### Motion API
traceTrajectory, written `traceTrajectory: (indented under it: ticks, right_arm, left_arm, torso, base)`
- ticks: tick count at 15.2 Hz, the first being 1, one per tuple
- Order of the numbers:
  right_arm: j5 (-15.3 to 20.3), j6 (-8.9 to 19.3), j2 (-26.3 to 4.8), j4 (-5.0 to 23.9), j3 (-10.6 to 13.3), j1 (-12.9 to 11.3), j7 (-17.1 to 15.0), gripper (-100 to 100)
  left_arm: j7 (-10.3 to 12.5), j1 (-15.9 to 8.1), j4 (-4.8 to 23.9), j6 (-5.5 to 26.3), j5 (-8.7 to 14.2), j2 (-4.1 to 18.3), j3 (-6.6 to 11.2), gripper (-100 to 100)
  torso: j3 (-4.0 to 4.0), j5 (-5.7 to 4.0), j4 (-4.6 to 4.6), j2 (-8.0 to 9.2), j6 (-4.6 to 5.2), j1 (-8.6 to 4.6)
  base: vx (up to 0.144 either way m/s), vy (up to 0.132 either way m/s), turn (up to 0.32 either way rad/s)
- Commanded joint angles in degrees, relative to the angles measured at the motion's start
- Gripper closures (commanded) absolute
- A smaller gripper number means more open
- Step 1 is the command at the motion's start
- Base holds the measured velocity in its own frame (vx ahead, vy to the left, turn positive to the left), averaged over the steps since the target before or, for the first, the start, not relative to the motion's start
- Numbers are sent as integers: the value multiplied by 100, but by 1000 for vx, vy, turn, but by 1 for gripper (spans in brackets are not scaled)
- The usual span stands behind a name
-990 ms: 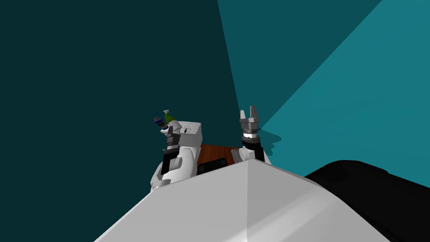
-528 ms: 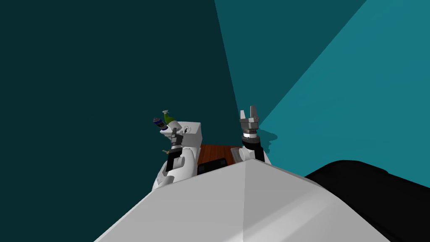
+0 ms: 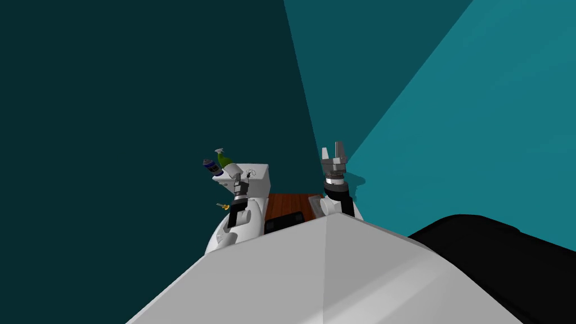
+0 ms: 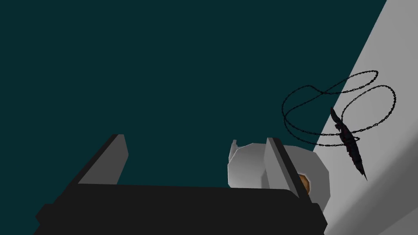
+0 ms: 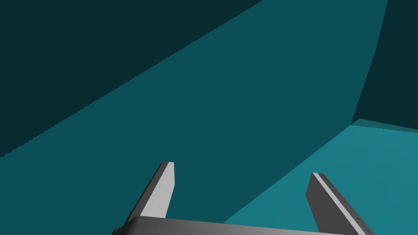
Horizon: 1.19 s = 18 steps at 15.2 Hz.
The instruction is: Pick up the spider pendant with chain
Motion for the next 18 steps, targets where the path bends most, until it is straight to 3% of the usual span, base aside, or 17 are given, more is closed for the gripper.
traceTrajectory:
  ticks: [1,11,18]
  right_arm:
    - [0,0,0,0,0,0,0,0]
    - [0,0,0,0,0,0,0,0]
    - [0,0,0,0,0,0,0,0]
  left_arm:
    - [-10,-116,286,-106,87,-12,-60,-100]
    - [-62,-496,1470,-487,370,-25,-268,-100]
    - [-98,-700,2061,-727,537,4,-396,-100]
  torso:
    - [0,0,0,0,0,0]
    - [1,-3,1,2,0,-11]
    - [2,-3,1,2,-1,-13]
  base:
    - [-5,50,-103]
    - [-5,36,-76]
    - [-12,18,-64]
